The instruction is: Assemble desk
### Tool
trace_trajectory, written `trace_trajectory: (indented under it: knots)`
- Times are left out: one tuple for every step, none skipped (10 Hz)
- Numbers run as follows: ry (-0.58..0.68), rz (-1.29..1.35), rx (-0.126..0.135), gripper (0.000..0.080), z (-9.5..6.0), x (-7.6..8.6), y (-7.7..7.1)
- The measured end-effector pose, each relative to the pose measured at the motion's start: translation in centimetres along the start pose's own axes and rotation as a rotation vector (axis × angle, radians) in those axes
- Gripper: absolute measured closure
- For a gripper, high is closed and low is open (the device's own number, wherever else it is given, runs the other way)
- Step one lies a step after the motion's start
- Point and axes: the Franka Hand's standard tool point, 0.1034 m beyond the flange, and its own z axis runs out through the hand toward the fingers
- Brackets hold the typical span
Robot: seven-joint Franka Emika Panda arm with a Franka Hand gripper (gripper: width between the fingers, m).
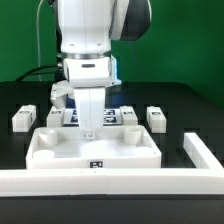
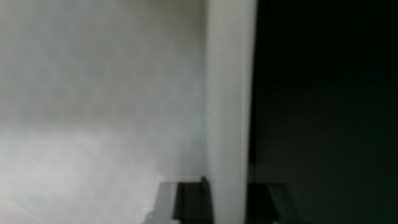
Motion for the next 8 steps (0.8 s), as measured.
trace_trajectory:
  knots:
    - [0.000,0.000,0.000,0.0744,0.0,0.0,0.0]
    - [0.000,0.000,0.000,0.0744,0.0,0.0,0.0]
    - [0.000,0.000,0.000,0.0744,0.0,0.0,0.0]
    - [0.000,0.000,0.000,0.0744,0.0,0.0,0.0]
    - [0.000,0.000,0.000,0.0744,0.0,0.0,0.0]
    - [0.001,0.014,-0.001,0.0744,0.0,0.3,0.1]
    - [0.005,0.042,-0.006,0.0744,-0.1,1.5,0.5]
    - [0.010,0.060,-0.011,0.0744,-0.2,2.9,1.3]
